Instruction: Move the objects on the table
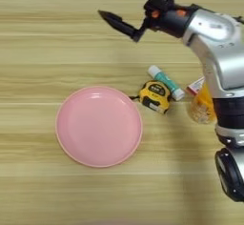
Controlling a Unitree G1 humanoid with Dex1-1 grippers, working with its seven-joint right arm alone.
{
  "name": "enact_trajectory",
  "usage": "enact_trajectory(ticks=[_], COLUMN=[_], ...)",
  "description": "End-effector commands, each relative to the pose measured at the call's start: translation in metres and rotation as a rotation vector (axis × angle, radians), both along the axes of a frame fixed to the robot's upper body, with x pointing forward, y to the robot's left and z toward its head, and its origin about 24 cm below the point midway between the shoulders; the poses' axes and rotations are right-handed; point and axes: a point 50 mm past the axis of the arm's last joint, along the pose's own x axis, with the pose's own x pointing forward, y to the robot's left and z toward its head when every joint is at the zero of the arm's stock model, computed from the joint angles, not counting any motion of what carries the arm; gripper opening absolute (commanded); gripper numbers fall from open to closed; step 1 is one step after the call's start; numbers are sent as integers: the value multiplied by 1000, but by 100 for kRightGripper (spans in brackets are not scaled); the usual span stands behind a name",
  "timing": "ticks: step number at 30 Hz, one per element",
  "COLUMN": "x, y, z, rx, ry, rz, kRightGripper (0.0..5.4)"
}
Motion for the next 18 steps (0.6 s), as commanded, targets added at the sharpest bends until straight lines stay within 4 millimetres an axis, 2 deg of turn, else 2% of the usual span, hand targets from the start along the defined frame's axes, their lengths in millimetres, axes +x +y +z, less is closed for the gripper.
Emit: enact_trajectory(ticks=[1, 8, 12, 18], x=[-6, -13, -21, -23], y=[-26, -68, -92, -139], z=[40, 41, 33, 22], rx=[109, 145, 152, 192], ry=[-198, -233, -221, -169], rz=[-64, -148, -143, -108], kRightGripper=[538, 538, 538, 538])
